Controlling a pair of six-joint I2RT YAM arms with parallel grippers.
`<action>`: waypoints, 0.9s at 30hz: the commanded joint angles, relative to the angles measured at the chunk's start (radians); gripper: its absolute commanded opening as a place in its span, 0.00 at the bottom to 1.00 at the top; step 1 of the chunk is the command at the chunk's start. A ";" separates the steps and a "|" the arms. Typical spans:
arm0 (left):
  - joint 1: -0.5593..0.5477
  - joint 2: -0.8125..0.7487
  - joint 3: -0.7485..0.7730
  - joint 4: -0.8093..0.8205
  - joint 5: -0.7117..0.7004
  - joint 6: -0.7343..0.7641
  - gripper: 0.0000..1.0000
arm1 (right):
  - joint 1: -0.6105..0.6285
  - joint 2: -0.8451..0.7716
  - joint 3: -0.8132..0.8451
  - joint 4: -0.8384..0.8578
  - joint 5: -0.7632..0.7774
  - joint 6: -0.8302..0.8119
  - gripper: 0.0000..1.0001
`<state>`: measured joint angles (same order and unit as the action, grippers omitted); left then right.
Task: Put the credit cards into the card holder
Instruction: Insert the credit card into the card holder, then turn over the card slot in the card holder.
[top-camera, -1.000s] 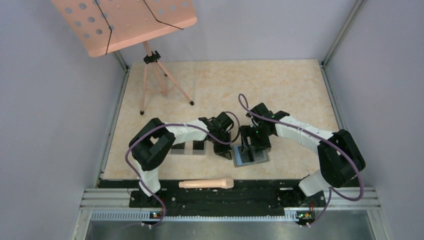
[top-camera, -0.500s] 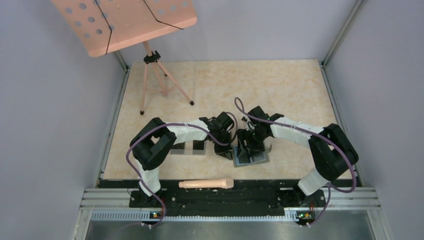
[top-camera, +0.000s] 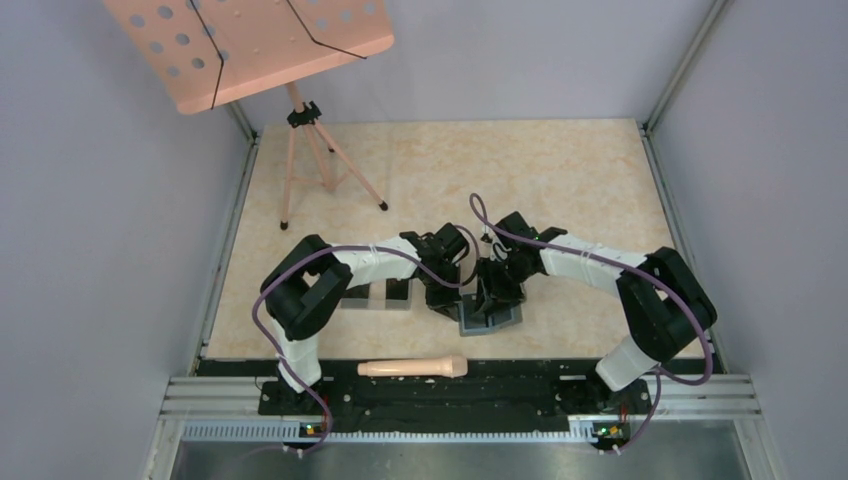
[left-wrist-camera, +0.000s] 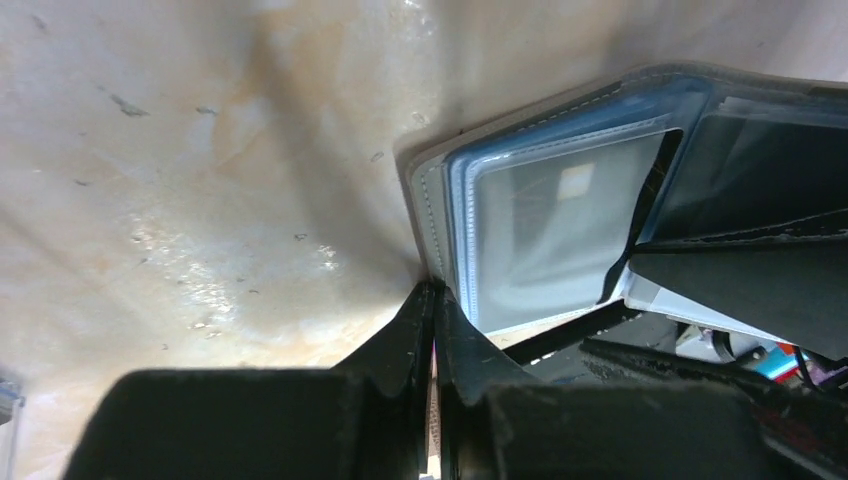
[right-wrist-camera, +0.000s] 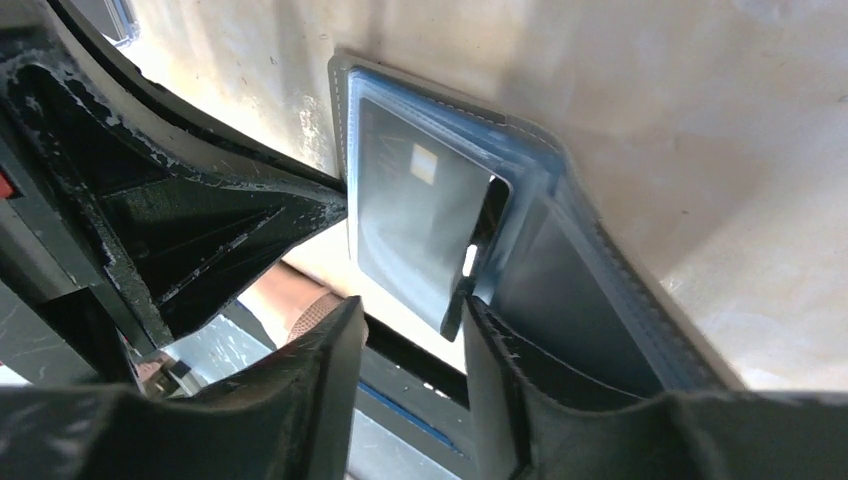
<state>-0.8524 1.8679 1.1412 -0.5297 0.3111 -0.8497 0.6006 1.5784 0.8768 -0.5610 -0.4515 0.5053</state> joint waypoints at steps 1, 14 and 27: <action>-0.009 -0.022 0.045 -0.039 -0.105 0.048 0.10 | 0.028 -0.056 0.023 0.036 -0.034 0.007 0.45; -0.009 -0.106 0.031 0.027 -0.071 0.044 0.38 | 0.029 -0.096 0.035 -0.041 0.068 -0.047 0.48; -0.010 -0.105 -0.005 0.218 0.075 0.004 0.37 | 0.028 -0.091 -0.070 0.002 0.110 -0.063 0.22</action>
<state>-0.8551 1.7821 1.1461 -0.3965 0.3286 -0.8303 0.6132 1.5185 0.8223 -0.5865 -0.3664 0.4530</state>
